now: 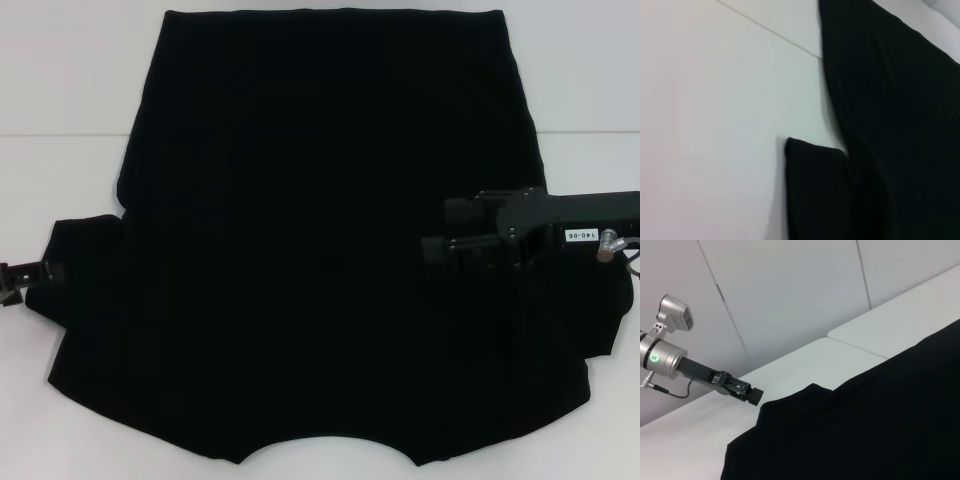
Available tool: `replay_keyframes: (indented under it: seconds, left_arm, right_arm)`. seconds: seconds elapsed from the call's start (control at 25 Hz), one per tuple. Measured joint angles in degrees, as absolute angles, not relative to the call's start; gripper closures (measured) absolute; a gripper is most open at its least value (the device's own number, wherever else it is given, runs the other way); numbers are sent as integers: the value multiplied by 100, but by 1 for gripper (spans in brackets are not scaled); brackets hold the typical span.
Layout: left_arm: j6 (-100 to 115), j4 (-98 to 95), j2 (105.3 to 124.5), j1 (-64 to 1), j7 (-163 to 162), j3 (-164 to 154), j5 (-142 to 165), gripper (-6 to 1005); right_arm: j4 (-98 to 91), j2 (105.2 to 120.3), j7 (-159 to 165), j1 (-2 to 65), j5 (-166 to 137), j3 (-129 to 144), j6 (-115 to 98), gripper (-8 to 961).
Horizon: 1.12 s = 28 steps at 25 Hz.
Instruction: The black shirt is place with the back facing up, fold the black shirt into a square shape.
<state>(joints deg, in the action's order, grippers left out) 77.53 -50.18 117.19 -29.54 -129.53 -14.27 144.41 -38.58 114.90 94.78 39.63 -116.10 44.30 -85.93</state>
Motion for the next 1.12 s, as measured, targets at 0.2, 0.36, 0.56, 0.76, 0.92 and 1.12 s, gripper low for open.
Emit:
replay_keyframes:
  seconds: [0.2, 0.36, 0.56, 0.76, 0.92, 1.12]
  left_arm:
    - [7643, -5013, 11722, -2970, -13023, -1434, 14641, 139]
    - [7601, -4979, 11724, -2981, -13026, -1461, 14671, 139]
    - [7525, -4921, 11725, -3002, -13027, -1491, 14679, 139]
    - [7394, -4865, 11721, -3014, -13028, -1500, 14683, 139]
    - [7363, -4814, 11719, -3035, -13027, -1504, 14686, 139]
    - [7355, -4735, 11712, -3081, -13003, -1520, 14687, 139]
  right_arm:
    - [-3858, 11487, 9481, 3972, -11610, 4430, -8598, 55]
    - [-3858, 11486, 9481, 3973, -11610, 4430, -8588, 56]
    - [-3858, 11486, 9482, 3981, -11610, 4430, -8587, 55]
    - [-3858, 11486, 9491, 3981, -11610, 4430, -8587, 56]
    - [-3858, 11482, 9492, 3981, -11610, 4430, -8587, 56]
    - [-3858, 11477, 9492, 3982, -11610, 4430, -8587, 56]
